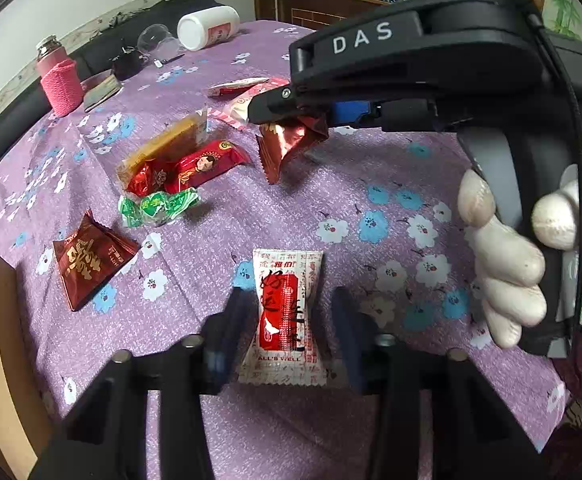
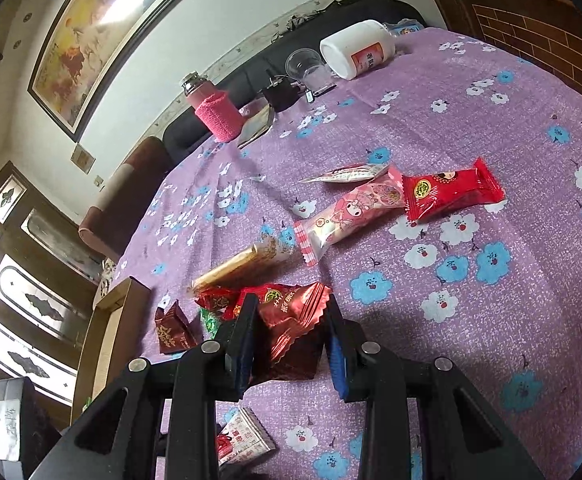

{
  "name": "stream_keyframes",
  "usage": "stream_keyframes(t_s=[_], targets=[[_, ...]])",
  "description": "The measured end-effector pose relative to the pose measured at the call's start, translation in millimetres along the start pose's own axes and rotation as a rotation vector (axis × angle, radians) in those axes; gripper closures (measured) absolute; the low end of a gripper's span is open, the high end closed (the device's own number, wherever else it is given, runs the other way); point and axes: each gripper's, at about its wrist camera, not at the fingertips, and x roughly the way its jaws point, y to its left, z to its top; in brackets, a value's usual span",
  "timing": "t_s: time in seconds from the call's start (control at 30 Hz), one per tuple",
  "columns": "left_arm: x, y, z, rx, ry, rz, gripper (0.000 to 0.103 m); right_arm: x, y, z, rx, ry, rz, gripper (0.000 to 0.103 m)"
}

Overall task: Organize snacks
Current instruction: 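Carry both snacks into the cardboard box and open both tools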

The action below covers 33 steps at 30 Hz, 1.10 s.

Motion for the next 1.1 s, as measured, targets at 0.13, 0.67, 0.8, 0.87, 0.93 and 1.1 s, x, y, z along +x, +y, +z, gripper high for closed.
stream_keyframes(t_s=[0.13,0.67,0.8,0.87,0.93,1.1], targets=[[-3,-1,-2,-0.036,-0.018,0.003,0.080,0,-1,0,0.007,-0.001,0.009,0.070],[-115,75,-57,-0.416,-0.261,-0.039,0.081,-2,4,-6,0.003,-0.021,0.061,0.070],[-148,119,-83,-0.499,-0.298,0.040,0.081,-11,23,-9,-0.011,-0.018,0.102,0.070],[-160,142,-98,-0.537,-0.300,0.096,0.081,-14,44,-14,-0.030,-0.002,0.147,0.070],[-168,161,-109,-0.575,-0.295,0.143,0.081,-13,71,-18,-0.071,0.023,0.185,0.070],[-173,207,-135,-0.667,-0.273,0.227,0.080,8,147,-36,-0.190,0.109,0.257,0.069]])
